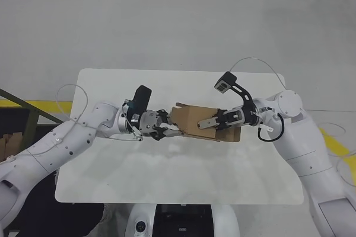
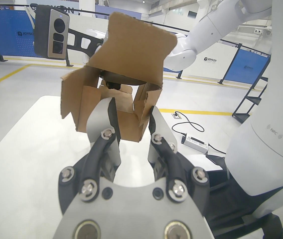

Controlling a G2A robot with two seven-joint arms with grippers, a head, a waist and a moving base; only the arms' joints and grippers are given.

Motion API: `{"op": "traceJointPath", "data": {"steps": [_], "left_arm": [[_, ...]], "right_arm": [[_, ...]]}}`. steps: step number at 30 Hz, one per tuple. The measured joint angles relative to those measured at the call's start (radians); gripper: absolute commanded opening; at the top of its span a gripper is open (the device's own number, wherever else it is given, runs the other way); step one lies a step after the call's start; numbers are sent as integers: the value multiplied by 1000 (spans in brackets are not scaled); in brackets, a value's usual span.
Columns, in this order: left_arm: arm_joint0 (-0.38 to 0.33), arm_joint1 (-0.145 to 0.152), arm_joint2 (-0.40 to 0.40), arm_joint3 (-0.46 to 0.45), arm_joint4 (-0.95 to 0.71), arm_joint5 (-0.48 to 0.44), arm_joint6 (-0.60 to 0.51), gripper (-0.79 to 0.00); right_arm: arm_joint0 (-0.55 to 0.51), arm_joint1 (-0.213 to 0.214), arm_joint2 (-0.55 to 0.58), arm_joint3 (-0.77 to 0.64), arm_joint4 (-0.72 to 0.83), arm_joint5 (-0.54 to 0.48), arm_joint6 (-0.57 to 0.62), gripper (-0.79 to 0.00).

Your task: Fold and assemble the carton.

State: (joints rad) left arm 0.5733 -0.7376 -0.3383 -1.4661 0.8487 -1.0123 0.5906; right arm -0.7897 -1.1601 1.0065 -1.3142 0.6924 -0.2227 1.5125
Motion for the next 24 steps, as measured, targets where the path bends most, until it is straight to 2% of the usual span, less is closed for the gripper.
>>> {"op": "traceJointPath", "data": {"steps": [11,24], "left_arm": [[-9,-4,-7,4,-38,0,-58,-536],[8,-10,-63,-37,-81,0,-180,-536]], "right_arm": [[0,-1,-1,-10,-10,2,-7,-785],[-3,-1,1,-16,-16,4,-9,-785]]}}
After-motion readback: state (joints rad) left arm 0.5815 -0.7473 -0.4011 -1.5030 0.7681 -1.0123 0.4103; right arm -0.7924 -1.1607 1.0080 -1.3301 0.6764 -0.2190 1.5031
